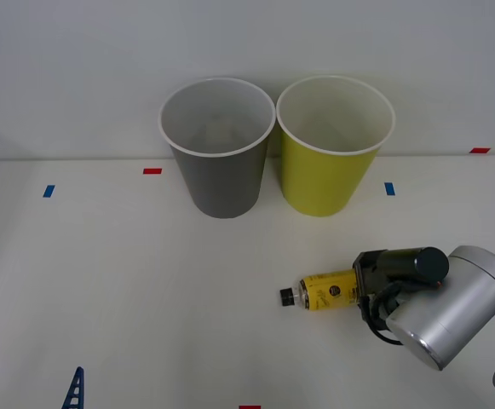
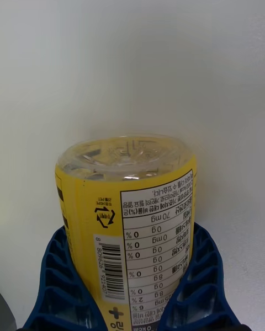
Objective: Put cans in the gray bin and PET bottles in the light green bin.
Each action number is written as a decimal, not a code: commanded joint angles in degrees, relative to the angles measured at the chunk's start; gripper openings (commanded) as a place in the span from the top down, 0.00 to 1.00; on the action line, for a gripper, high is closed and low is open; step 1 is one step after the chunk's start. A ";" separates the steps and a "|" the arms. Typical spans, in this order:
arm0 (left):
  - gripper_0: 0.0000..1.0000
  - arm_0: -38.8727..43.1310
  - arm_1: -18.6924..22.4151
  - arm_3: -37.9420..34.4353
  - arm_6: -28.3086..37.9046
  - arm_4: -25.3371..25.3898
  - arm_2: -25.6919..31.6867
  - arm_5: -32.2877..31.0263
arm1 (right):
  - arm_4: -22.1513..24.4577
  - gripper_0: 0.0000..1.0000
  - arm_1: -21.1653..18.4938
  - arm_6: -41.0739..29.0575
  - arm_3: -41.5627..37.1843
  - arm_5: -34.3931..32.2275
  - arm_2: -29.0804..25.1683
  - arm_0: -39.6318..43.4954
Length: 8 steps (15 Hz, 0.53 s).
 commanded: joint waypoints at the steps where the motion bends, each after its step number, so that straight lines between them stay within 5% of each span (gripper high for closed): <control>1: 0.00 0.00 0.00 0.00 0.00 0.00 0.00 0.00 | 2.42 1.00 2.07 3.42 -1.42 0.54 -1.82 1.24; 8: 0.00 0.00 0.00 0.00 0.00 0.00 0.00 0.00 | 9.71 1.00 13.84 34.27 -11.00 3.79 -15.09 5.37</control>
